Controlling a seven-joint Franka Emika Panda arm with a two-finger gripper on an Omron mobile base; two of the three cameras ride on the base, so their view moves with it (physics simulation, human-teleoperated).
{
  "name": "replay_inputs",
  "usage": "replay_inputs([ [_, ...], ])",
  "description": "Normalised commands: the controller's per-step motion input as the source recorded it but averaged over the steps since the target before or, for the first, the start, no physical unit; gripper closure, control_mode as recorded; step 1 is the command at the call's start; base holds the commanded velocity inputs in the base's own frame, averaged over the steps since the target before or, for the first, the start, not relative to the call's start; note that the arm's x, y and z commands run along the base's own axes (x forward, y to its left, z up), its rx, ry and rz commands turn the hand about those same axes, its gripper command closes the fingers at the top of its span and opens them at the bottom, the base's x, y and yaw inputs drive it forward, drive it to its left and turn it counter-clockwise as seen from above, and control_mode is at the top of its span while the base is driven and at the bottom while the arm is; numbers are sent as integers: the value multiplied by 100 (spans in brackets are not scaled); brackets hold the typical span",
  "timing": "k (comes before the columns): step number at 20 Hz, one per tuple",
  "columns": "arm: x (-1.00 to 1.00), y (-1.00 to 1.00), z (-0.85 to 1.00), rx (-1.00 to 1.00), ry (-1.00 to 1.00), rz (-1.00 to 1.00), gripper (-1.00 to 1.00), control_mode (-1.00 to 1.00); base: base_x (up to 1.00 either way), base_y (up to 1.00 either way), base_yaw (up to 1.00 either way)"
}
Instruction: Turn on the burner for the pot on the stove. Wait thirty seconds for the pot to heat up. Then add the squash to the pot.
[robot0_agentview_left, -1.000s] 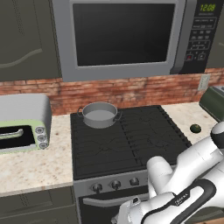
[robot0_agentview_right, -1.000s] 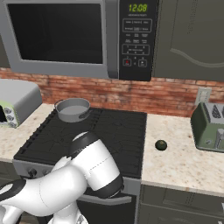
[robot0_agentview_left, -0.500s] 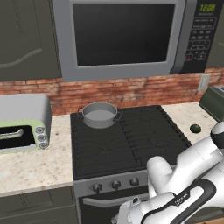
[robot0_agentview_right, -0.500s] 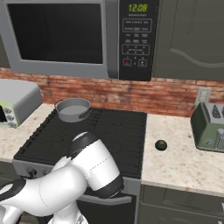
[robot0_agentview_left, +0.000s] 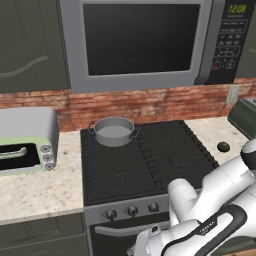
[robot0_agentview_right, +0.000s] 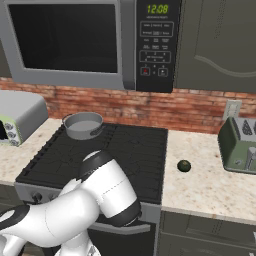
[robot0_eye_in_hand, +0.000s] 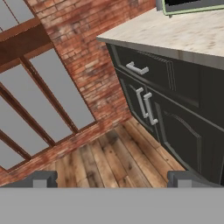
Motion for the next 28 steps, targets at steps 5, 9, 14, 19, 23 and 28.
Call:
replay_inputs([
  [5,0,0,0,0,0,0,-100,-100,0,0,0],
  [9,0,0,0,0,0,0,-100,-100,0,0,0],
  [14,0,0,0,0,0,0,-100,-100,0,0,0],
  [19,0,0,0,0,0,0,-100,-100,0,0,0],
  [23,0,0,0,0,0,0,-100,-100,0,0,0],
  [28,0,0,0,0,0,0,-100,-100,0,0,0],
])
